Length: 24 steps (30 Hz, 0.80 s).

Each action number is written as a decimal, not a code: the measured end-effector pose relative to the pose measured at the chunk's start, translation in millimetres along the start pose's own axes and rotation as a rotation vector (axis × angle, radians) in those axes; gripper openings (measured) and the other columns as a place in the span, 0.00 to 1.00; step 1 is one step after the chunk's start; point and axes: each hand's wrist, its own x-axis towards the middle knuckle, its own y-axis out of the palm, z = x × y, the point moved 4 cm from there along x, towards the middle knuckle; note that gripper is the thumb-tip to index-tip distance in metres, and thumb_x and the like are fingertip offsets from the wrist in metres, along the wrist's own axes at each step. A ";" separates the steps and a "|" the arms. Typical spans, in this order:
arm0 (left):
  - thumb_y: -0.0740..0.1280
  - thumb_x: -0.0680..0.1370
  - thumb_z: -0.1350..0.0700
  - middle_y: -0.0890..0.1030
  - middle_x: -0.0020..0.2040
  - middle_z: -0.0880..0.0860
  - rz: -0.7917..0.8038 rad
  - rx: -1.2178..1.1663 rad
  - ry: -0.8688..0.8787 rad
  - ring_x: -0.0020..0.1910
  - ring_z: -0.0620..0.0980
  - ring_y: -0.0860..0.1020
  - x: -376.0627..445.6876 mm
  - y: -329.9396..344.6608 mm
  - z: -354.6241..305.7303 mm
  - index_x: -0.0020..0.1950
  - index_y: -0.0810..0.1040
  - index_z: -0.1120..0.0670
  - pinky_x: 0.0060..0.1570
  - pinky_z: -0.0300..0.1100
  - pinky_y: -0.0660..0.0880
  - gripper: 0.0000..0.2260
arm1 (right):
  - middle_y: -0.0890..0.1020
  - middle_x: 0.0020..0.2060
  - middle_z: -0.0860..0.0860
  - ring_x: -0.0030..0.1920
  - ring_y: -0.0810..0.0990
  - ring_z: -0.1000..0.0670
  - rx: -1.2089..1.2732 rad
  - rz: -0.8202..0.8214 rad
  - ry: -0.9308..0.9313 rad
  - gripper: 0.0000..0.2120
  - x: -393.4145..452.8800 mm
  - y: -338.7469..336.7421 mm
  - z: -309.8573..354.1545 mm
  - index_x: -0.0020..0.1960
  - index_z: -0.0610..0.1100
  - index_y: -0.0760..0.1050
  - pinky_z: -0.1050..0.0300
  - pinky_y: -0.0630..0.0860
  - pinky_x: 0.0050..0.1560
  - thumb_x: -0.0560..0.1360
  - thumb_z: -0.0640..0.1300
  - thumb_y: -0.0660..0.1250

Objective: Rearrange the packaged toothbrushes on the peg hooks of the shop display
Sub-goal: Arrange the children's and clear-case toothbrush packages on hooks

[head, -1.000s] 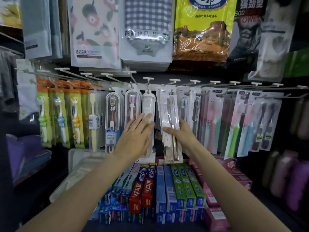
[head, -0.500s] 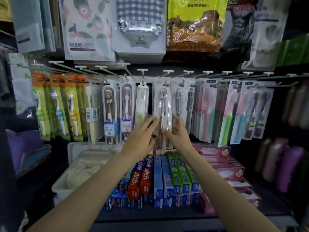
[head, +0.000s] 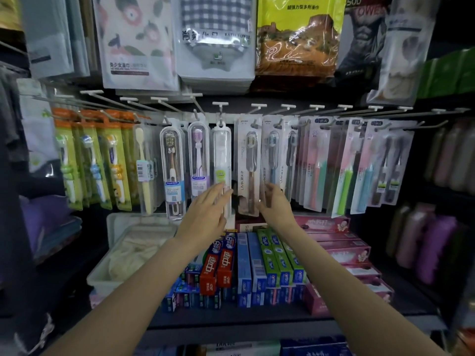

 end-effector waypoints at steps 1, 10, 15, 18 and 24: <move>0.57 0.79 0.59 0.50 0.77 0.50 -0.005 0.004 -0.004 0.75 0.48 0.49 -0.3 -2.4 0.3 0.76 0.52 0.51 0.66 0.37 0.38 0.26 | 0.68 0.67 0.44 0.67 0.67 0.45 -0.013 -0.006 -0.003 0.27 0.7 -1.3 3.0 0.71 0.40 0.59 0.52 0.65 0.69 0.76 0.37 0.65; 0.58 0.78 0.59 0.48 0.77 0.51 0.027 0.019 -0.050 0.75 0.49 0.48 1.9 -11.9 1.2 0.76 0.53 0.52 0.72 0.43 0.46 0.27 | 0.71 0.64 0.43 0.64 0.71 0.45 -0.064 -0.029 -0.035 0.24 6.5 -21.0 31.2 0.69 0.39 0.61 0.56 0.68 0.63 0.75 0.37 0.65; 0.59 0.77 0.60 0.49 0.77 0.52 0.022 0.024 -0.062 0.75 0.50 0.48 9.5 -17.5 -1.1 0.75 0.55 0.52 0.73 0.47 0.50 0.27 | 0.71 0.65 0.42 0.65 0.70 0.45 0.003 -0.023 -0.042 0.25 14.8 -29.4 43.6 0.70 0.38 0.60 0.55 0.67 0.65 0.76 0.38 0.64; 0.58 0.78 0.61 0.48 0.77 0.52 0.002 0.038 -0.071 0.76 0.50 0.46 16.8 -21.4 -4.4 0.76 0.54 0.52 0.73 0.46 0.46 0.27 | 0.70 0.66 0.43 0.66 0.69 0.45 0.045 -0.023 -0.067 0.25 24.2 -30.6 54.6 0.70 0.39 0.59 0.55 0.67 0.65 0.76 0.39 0.64; 0.57 0.79 0.59 0.44 0.77 0.51 -0.008 0.111 -0.103 0.75 0.49 0.43 31.1 -24.0 -14.9 0.76 0.49 0.51 0.72 0.44 0.41 0.28 | 0.70 0.65 0.42 0.64 0.71 0.44 0.026 0.020 -0.087 0.23 37.3 -25.1 64.7 0.71 0.40 0.59 0.53 0.69 0.62 0.78 0.36 0.61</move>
